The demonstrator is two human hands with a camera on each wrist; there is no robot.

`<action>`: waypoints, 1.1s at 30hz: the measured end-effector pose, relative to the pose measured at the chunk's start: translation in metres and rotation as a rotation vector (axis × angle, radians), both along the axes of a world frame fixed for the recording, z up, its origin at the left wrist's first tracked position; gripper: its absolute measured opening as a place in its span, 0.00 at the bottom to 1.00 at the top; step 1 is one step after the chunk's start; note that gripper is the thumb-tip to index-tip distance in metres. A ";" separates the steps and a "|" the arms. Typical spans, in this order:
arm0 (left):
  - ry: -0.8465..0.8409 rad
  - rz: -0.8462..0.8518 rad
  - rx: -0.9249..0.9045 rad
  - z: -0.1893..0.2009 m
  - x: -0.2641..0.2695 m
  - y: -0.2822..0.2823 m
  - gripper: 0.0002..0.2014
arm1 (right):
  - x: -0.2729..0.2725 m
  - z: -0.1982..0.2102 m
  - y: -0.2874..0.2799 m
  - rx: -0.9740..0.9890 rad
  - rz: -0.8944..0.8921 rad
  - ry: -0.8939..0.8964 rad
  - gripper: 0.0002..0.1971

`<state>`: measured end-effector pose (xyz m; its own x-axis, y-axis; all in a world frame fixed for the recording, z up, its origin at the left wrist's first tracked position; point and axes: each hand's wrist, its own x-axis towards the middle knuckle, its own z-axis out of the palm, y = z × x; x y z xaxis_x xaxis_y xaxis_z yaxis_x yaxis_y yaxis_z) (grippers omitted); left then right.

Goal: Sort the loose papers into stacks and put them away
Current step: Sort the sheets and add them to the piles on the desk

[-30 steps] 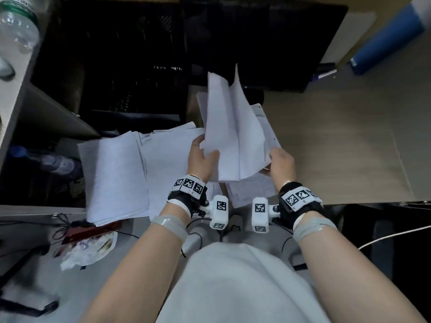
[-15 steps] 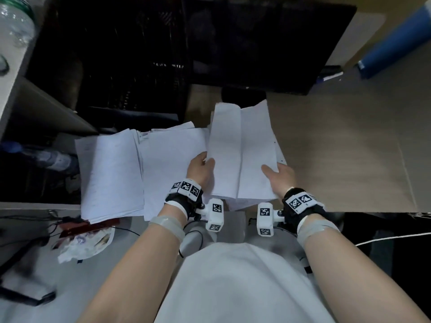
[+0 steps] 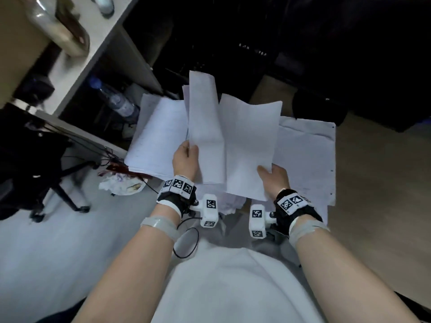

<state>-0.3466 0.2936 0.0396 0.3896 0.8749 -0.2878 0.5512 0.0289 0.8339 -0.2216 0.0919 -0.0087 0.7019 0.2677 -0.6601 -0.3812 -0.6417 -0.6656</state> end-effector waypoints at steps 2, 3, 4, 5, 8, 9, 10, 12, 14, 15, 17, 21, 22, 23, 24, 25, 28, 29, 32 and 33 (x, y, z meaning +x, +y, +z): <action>0.043 0.046 -0.003 0.000 -0.015 0.021 0.08 | -0.009 -0.004 0.030 -0.032 0.040 0.035 0.28; 0.085 0.057 0.010 -0.001 -0.023 0.032 0.08 | -0.014 -0.005 0.043 -0.071 0.076 0.039 0.26; 0.114 0.069 0.027 -0.002 -0.031 0.043 0.08 | -0.018 -0.009 0.054 -0.119 0.102 0.040 0.26; 0.127 0.075 0.032 -0.003 -0.037 0.054 0.08 | -0.021 -0.014 0.064 -0.167 0.116 0.044 0.28; 0.121 0.068 0.001 -0.006 -0.046 0.080 0.07 | -0.031 -0.025 0.083 -0.267 0.142 0.043 0.31; 0.103 0.056 -0.009 -0.007 -0.046 0.086 0.07 | -0.034 -0.027 0.088 -0.290 0.148 0.042 0.30; 0.081 0.041 -0.018 -0.009 -0.046 0.091 0.07 | -0.038 -0.029 0.092 -0.305 0.151 0.044 0.29; 0.045 0.004 -0.042 -0.012 -0.043 0.095 0.07 | -0.044 -0.026 0.099 -0.332 0.138 0.041 0.29; 0.024 -0.034 -0.093 -0.016 -0.039 0.094 0.07 | -0.048 -0.024 0.104 -0.344 0.084 0.011 0.32; 0.016 -0.058 -0.122 -0.017 -0.036 0.094 0.08 | -0.049 -0.020 0.106 -0.343 0.048 -0.034 0.34; -0.010 -0.115 -0.176 -0.013 -0.031 0.093 0.09 | -0.047 -0.008 0.110 -0.357 0.025 -0.212 0.37; -0.083 -0.224 -0.254 -0.009 -0.013 0.094 0.10 | -0.034 0.032 0.128 -0.145 0.226 -0.418 0.28; -0.113 -0.248 -0.278 -0.006 -0.008 0.093 0.11 | -0.033 0.041 0.135 -0.026 0.252 -0.335 0.27; -0.153 -0.269 -0.302 -0.002 -0.003 0.092 0.11 | -0.033 0.051 0.142 0.097 0.234 -0.208 0.28; -0.203 -0.289 -0.314 0.003 0.002 0.090 0.13 | -0.034 0.057 0.147 0.197 0.203 -0.102 0.30; -0.251 -0.312 -0.313 0.010 0.007 0.087 0.16 | -0.035 0.063 0.150 0.254 0.189 -0.050 0.33; -0.334 -0.308 -0.366 0.024 0.017 0.080 0.27 | -0.032 0.068 0.148 0.298 0.216 -0.035 0.36; -0.353 -0.278 -0.392 0.024 0.019 0.078 0.30 | -0.031 0.069 0.145 0.305 0.196 -0.027 0.35; -0.396 -0.238 -0.444 0.026 0.022 0.078 0.28 | -0.027 0.068 0.138 0.317 0.075 -0.008 0.29; -0.411 -0.228 -0.472 0.029 0.022 0.078 0.26 | -0.027 0.068 0.137 0.316 0.063 -0.013 0.27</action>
